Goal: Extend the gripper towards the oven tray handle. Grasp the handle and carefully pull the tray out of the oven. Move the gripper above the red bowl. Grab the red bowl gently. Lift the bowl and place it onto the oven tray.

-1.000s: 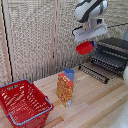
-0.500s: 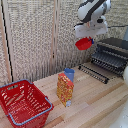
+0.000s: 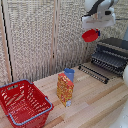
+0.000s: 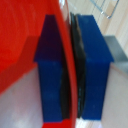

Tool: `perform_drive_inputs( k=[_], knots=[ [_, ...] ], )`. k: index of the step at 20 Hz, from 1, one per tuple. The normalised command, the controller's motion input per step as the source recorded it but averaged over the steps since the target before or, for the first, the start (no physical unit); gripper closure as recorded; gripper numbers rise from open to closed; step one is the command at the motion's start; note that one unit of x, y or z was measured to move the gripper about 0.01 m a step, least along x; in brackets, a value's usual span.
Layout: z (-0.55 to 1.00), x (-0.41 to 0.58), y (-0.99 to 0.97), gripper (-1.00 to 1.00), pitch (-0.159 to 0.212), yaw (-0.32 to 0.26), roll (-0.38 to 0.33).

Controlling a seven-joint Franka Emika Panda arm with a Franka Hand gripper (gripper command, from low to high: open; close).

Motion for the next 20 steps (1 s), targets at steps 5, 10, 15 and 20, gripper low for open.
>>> perform_drive_inputs(
  k=[5, 10, 15, 20],
  knots=[
    [-0.18, 0.000, -0.86, 1.00, 0.027, -0.104, 0.004],
    [-0.26, 0.011, -0.82, 1.00, 0.021, -0.076, 0.001],
    [-0.33, -0.027, -0.51, 1.00, 0.031, -0.043, 0.000],
    [-0.30, -0.147, -0.25, 1.00, 0.041, -0.030, 0.000]
  ],
)
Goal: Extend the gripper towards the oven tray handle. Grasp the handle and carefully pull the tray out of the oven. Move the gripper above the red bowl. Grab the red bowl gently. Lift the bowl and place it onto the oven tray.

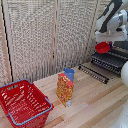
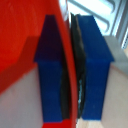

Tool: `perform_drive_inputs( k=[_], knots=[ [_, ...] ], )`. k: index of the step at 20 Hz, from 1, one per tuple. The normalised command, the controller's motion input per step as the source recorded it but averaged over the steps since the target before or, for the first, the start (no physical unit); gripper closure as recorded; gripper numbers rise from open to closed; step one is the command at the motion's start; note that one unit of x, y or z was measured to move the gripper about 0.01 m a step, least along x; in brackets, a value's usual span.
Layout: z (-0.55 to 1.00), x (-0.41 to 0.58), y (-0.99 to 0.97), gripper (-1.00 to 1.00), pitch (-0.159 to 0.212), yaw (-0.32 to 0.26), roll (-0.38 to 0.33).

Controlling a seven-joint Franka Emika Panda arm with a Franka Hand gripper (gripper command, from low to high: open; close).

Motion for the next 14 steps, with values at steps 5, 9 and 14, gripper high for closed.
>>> perform_drive_inputs(
  k=[5, 9, 14],
  knots=[
    [-0.19, -0.111, -0.22, 1.00, 0.053, -0.049, 0.003],
    [-0.02, -0.016, -0.33, 1.00, 0.064, -0.100, 0.007],
    [0.00, 0.023, -0.09, -1.00, 0.004, -0.026, -0.004]
  ],
)
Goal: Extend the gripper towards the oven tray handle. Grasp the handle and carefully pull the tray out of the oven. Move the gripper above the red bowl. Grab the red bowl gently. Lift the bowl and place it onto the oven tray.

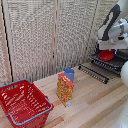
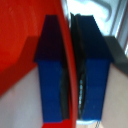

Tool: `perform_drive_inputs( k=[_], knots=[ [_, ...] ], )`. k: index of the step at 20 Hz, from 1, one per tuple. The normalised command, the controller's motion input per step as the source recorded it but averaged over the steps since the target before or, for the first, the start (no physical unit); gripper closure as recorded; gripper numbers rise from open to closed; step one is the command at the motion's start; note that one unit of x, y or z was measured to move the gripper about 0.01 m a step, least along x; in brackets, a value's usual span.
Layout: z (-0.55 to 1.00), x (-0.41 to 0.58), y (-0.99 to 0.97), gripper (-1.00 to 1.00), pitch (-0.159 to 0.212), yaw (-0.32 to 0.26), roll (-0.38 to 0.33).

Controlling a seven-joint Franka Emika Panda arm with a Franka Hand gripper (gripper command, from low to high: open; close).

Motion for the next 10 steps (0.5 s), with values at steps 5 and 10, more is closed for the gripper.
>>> perform_drive_inputs(
  k=[5, 10],
  knots=[
    [0.07, 0.000, 0.05, -1.00, 0.000, -0.045, -0.003],
    [0.25, -0.010, 0.25, -1.00, 0.000, -0.080, -0.055]
  ],
)
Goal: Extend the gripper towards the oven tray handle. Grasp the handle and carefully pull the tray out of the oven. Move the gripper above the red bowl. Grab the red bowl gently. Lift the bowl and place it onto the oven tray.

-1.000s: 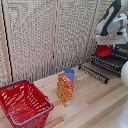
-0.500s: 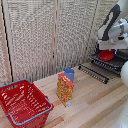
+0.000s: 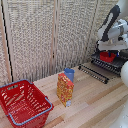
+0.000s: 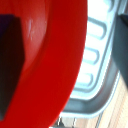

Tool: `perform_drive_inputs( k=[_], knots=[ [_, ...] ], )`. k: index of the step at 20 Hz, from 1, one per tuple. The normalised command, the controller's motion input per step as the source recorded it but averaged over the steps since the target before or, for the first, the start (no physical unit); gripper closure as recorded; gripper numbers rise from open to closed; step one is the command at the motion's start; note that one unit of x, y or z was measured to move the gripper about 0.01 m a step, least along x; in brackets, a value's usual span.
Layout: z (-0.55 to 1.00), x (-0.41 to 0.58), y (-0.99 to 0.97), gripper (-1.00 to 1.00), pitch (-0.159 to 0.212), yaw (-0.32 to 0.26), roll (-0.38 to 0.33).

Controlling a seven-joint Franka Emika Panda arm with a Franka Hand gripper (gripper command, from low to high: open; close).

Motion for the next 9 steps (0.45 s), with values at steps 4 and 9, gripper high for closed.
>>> perform_drive_inputs(
  k=[4, 9],
  knots=[
    [0.32, -0.001, 0.25, -1.00, -0.025, -0.139, -0.060],
    [0.39, -0.002, 0.27, -1.00, -0.072, -0.147, -0.080]
  ],
)
